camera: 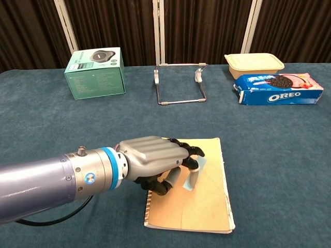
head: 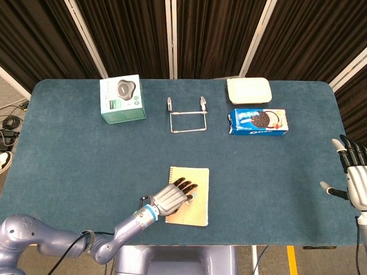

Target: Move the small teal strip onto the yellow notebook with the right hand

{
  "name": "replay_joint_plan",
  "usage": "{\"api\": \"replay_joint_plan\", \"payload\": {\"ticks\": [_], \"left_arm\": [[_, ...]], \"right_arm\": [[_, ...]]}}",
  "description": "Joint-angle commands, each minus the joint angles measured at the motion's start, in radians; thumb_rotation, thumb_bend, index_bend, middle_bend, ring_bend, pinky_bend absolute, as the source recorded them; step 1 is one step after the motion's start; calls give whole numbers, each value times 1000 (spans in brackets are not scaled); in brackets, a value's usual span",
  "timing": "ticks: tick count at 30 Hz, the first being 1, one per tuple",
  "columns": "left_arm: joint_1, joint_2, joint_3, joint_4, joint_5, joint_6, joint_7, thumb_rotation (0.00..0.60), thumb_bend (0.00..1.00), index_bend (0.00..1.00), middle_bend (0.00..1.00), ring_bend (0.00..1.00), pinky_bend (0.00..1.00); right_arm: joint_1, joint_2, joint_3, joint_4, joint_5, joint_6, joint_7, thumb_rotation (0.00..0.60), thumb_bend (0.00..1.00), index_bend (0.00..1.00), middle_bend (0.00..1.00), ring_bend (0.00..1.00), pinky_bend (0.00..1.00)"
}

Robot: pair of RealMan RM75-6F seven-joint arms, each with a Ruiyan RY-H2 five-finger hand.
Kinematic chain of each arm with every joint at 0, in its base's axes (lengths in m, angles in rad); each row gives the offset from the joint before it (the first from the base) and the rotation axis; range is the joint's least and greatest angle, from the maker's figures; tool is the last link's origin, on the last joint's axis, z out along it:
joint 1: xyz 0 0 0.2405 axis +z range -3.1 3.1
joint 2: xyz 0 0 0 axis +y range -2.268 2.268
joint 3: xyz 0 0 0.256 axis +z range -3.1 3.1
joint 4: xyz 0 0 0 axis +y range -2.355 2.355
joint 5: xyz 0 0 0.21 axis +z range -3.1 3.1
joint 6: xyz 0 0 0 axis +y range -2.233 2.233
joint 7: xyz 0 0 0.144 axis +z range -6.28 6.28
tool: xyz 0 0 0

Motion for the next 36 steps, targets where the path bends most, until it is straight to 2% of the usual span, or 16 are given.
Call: {"api": "replay_joint_plan", "payload": {"ticks": [1,8,19,28,36], "left_arm": [[0,4,-1,-1,1,1,-1,600,1000,330,0,0,0],[2,-10,19,31,-16,-13,14,600,1000,330,0,0,0],[12,7,7,11,11,11,3,600,1000,330,0,0,0],[11,-7,13,25,-3,-9,2,600,1000,329,0,0,0],[14,-1,5,6,33,0,-13,600,1000,329,0,0,0]], "right_arm": [[0,0,0,-1,-1,0,-1,600,0,0,0,0,0],[-1,-1,2,0,1,-3,-3,600,0,0,0,0,0],[-2,0,4,-2,0,-5,-3,600,0,0,0,0,0],[-2,1,6,-3,0,-6,-1,600,0,0,0,0,0],[-4,3,8,-3,1,-5,5,600,0,0,0,0,0]]}}
